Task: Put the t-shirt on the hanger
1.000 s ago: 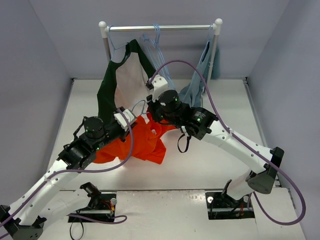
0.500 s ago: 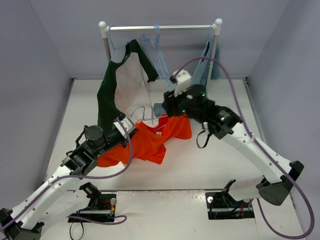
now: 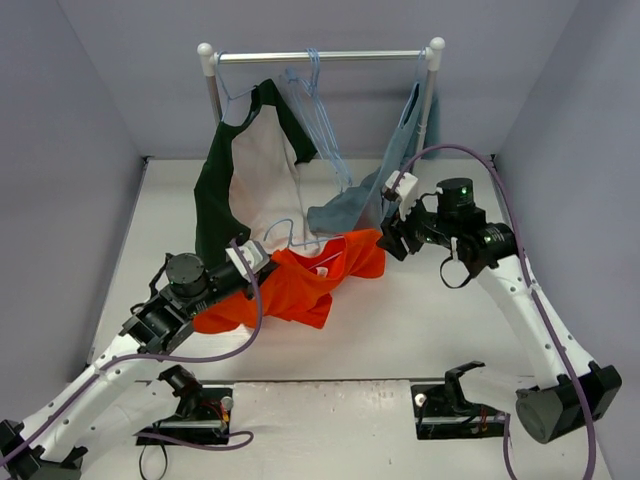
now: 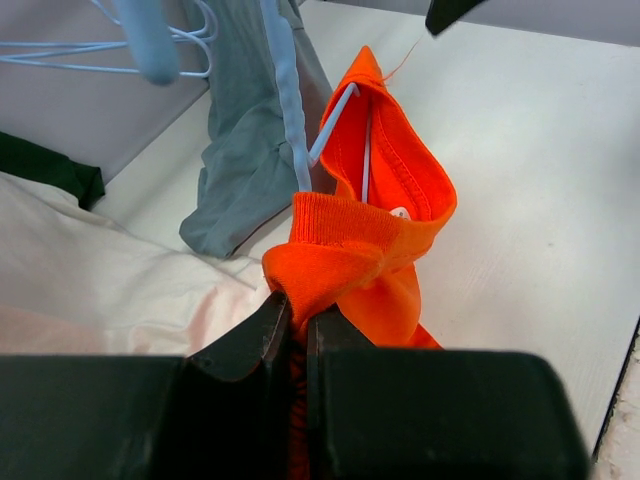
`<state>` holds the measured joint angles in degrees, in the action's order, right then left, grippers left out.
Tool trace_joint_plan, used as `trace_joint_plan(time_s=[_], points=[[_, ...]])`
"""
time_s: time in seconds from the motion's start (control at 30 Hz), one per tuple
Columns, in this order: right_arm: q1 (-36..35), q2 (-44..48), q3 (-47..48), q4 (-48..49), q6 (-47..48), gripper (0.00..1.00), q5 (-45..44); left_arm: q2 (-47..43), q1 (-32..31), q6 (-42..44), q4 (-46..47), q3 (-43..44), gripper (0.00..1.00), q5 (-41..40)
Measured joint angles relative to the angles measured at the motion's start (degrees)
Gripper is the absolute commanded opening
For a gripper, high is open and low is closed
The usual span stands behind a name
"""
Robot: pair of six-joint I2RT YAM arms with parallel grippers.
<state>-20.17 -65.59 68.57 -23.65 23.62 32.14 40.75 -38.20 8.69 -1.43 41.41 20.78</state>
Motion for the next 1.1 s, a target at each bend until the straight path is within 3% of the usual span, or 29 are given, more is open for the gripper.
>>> trace_joint_plan(time_s=[0.3, 0.67, 0.87, 1.0, 1.1], points=[[1.0, -7.7, -0.5, -1.4, 8.2, 0.54, 12.1, -0.6, 0.0, 0.0, -2.0, 0.9, 0.00, 2.2], [-0.5, -8.5, -0.1, -1.4, 11.0, 0.50, 15.3, 0.0, 0.0, 0.9, -5.7, 4.8, 0.00, 6.0], [-1.8, -8.5, 0.0, -1.5, 11.4, 0.30, 15.3, 1.6, 0.0, 1.5, -6.3, 6.1, 0.00, 7.8], [-2.5, -8.6, 0.2, -2.1, 12.7, 0.05, 14.9, 2.4, 0.2, 2.0, -6.4, 6.7, 0.00, 7.6], [-3.7, -8.6, 0.2, -3.6, 14.4, 0.00, 15.3, 3.1, 0.9, 3.4, -7.0, 8.0, 0.00, 6.3]])
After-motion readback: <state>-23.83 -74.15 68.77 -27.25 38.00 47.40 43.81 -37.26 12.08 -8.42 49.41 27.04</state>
